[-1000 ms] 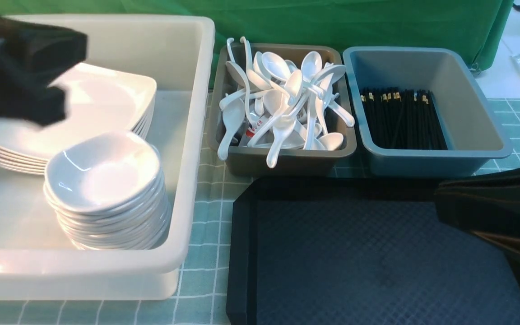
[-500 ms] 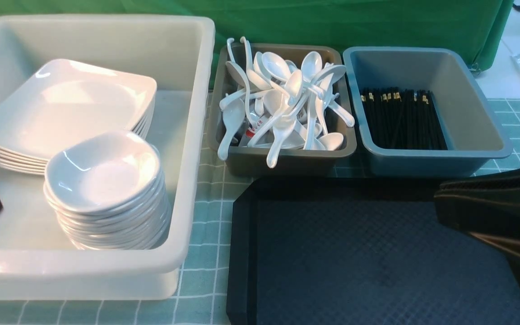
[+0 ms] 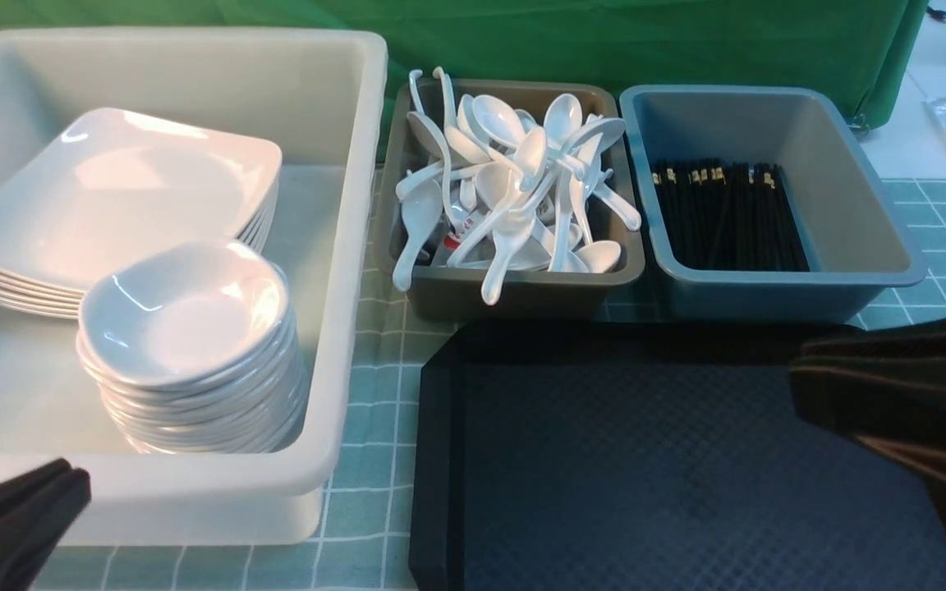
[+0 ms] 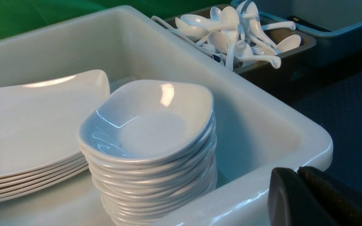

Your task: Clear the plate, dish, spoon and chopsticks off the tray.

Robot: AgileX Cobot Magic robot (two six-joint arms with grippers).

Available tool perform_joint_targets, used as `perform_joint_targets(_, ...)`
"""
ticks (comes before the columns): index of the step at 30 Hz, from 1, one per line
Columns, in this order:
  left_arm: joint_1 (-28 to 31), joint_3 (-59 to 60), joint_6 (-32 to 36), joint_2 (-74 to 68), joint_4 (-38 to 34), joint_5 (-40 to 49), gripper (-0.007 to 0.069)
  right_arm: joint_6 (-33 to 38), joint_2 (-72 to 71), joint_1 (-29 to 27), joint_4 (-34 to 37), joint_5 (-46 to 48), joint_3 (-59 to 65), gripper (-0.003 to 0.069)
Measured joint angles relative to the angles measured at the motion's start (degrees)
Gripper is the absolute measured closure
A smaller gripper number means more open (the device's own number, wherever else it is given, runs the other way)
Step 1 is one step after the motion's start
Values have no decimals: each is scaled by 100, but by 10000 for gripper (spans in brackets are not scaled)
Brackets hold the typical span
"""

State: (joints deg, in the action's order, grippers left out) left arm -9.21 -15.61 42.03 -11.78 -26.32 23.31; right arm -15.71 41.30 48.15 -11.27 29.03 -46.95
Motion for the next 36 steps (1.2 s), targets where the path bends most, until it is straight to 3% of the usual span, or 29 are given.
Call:
perform_joint_targets(8, 0, 0, 0, 0, 49, 0, 613, 1191, -1920, -2579, 798, -2118, 3036, 643)
perform_joint_targets(16, 0, 0, 0, 0, 66, 0, 613, 1785, -3578, -4009, 841, -2478, 4606, 643)
perform_joint_targets(21, 0, 0, 0, 0, 66, 0, 613, 1887, -4066, -4336, 847, -2283, 4725, 643)
perform_joint_targets(28, 0, 0, 0, 8, 91, -9, 613, 1903, -4119, -4332, 842, -1562, 4730, 643)
perform_joint_targets(36, 0, 0, 0, 8, 107, -9, 613, 1897, -4119, -4326, 847, -1493, 4730, 638)
